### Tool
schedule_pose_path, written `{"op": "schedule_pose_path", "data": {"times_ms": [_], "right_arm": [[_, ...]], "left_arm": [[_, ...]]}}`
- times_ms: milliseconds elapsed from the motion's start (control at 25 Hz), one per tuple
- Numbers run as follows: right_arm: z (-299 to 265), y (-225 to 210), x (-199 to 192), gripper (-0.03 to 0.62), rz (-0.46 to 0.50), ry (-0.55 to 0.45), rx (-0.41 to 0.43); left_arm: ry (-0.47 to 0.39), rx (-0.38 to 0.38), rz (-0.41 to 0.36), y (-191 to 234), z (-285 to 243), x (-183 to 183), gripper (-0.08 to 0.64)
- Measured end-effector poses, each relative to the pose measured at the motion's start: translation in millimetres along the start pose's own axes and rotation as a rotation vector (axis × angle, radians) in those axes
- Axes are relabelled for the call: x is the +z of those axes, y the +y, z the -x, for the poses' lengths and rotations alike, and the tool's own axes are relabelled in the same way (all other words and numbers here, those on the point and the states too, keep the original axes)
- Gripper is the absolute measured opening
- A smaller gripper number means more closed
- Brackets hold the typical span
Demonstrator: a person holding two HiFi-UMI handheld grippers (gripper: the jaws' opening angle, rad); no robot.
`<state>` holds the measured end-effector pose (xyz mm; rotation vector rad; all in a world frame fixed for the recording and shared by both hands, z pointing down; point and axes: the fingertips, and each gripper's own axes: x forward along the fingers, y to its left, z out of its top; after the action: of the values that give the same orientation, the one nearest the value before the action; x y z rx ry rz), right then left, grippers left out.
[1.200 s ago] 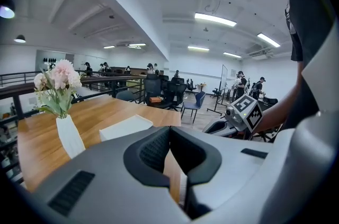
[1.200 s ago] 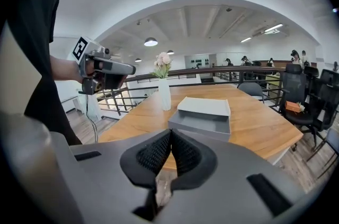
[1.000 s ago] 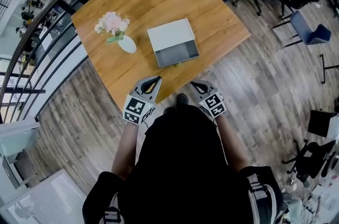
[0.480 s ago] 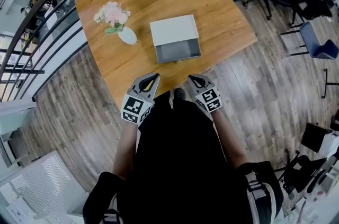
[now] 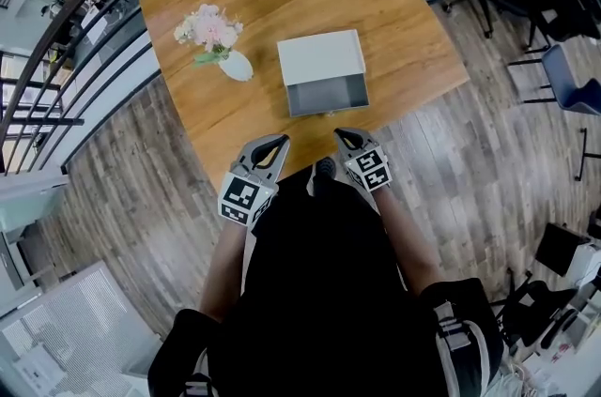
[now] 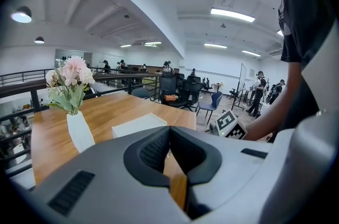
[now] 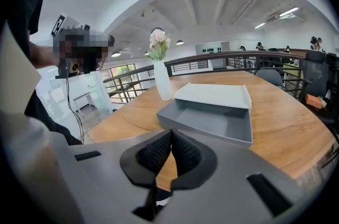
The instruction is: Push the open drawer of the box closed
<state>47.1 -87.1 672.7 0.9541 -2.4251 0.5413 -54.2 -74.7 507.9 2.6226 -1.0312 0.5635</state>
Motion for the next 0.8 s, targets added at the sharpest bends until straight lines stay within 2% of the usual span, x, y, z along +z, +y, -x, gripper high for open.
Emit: {"op": "schedule_pose_path", "data": {"times_ms": [200,360,560,800], "right_arm": [[-17,-8,-1,0.017,-0.039,0.019,-0.001],[-27,-17,-7,0.022,-0.045,0.047,-0.023],[-39,-34,-12,0.038,-0.072,0.071,-0.05],[-57,-43,-25,0.08,-0.116,0.115,-0.035]], "left_arm": [[0.003,-0.026,0.001,9,-8,6,0.023],[-0.011,-0.053,0.037,12,-13,9,0.023],[0.018,-0.066,0.019,18,-23,4,0.023],[0.032,-0.083,0.017,22,-32,4,0.023]]}}
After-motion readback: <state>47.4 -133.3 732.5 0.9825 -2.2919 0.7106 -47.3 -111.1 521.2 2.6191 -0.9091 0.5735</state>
